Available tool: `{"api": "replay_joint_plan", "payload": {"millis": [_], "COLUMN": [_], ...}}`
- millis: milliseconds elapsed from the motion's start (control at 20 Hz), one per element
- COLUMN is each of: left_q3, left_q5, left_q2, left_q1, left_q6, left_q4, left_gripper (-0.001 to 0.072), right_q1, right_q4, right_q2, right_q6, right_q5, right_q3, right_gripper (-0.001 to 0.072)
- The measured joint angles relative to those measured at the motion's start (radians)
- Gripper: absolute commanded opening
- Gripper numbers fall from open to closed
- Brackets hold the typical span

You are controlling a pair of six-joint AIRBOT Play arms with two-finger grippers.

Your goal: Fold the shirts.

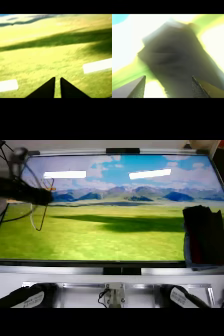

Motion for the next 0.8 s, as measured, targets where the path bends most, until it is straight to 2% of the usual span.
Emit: {"api": "replay_joint_plan", "payload": {"millis": [50, 150, 300, 450, 800], "left_q3": [-0.004, -0.032, -0.137, -0.210, -0.250], "left_q5": [-0.045, -0.085, -0.006, 0.053, 0.085], "left_q2": [-0.043, -0.092, -0.046, 0.000, 0.022], "left_q1": [-0.039, -0.093, -0.132, -0.134, -0.134], "left_q6": [-0.027, -0.060, -0.119, -0.171, -0.204], "left_q4": [0.058, 0.106, 0.115, 0.126, 0.124], "left_gripper": [0.0691, 0.0681, 0.0681, 0.0682, 0.0683], "right_q1": [0.077, 0.201, 0.298, 0.338, 0.361], "right_q4": [0.014, 0.093, 0.205, 0.235, 0.258], "right_q2": [-0.012, -0.058, -0.108, -0.129, -0.139], "right_q6": [0.003, 0.007, -0.001, -0.009, -0.015], "right_q5": [0.015, 0.082, 0.164, 0.192, 0.214], "right_q3": [0.003, -0.007, -0.051, -0.080, -0.096], "right_gripper": [0.0664, 0.0663, 0.0664, 0.0664, 0.0664]}}
